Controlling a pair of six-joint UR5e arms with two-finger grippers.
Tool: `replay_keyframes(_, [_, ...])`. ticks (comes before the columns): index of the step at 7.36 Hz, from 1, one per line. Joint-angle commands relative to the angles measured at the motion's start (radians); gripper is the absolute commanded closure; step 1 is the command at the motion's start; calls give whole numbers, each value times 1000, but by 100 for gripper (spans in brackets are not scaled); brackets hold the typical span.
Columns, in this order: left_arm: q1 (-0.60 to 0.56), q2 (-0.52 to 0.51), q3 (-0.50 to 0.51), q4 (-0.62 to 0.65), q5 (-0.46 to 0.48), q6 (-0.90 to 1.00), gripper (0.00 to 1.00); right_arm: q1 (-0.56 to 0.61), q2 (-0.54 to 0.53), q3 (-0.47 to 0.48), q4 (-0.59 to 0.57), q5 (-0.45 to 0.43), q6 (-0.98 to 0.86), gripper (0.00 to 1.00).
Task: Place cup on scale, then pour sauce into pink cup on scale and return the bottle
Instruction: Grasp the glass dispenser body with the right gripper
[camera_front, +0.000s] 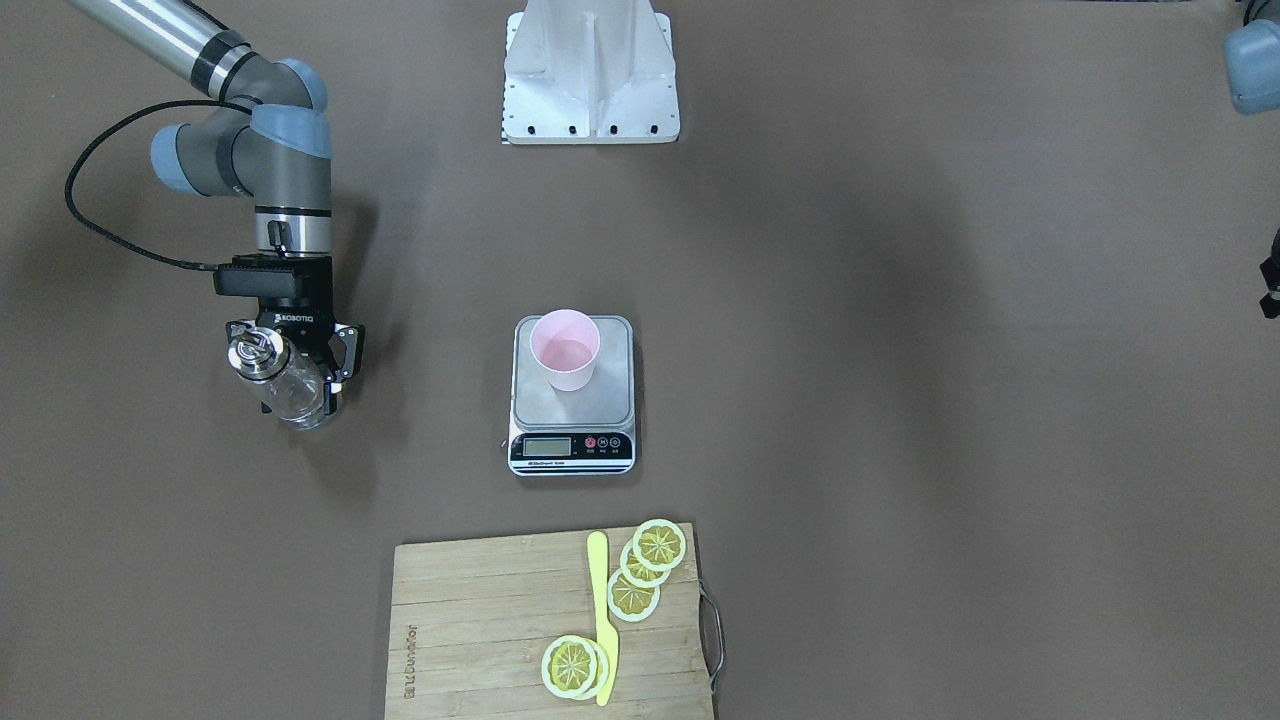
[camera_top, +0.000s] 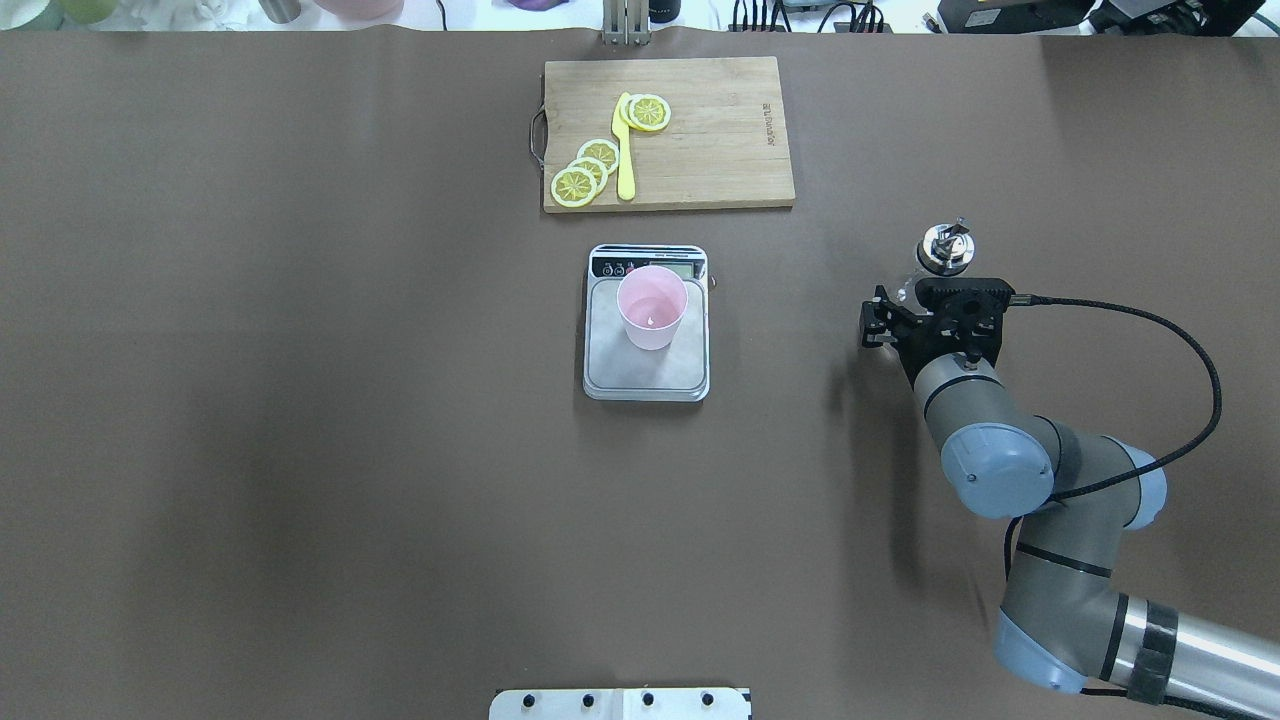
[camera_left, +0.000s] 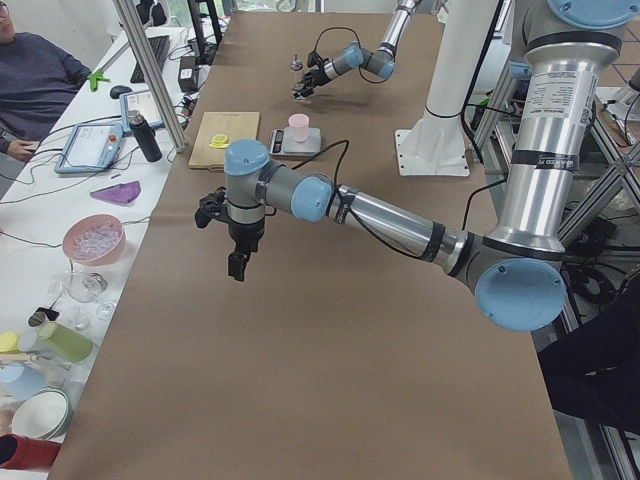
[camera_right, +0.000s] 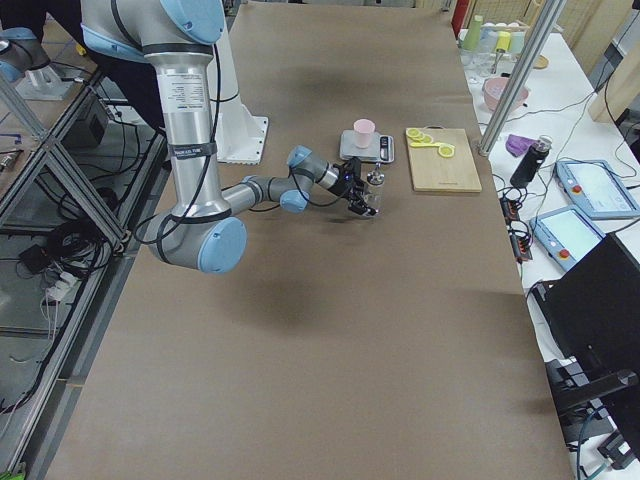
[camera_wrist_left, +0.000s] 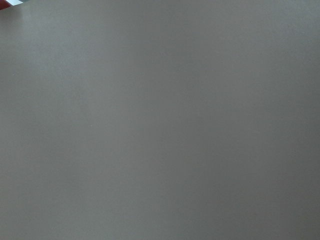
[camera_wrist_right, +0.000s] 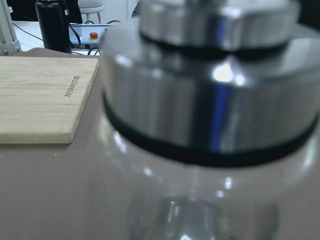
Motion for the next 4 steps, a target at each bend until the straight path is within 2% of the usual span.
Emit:
replay_keyframes(1, [0, 21, -2, 0, -27, 2, 2, 0, -3, 25, 2, -10, 12, 100])
replay_keyframes(3, [-8, 53, 21, 12, -49, -8, 2, -1, -4, 34, -2, -24, 1, 100])
replay_keyframes(4, [-46, 88, 21, 15, -145, 4, 2, 0, -6, 36, -5, -23, 0, 100])
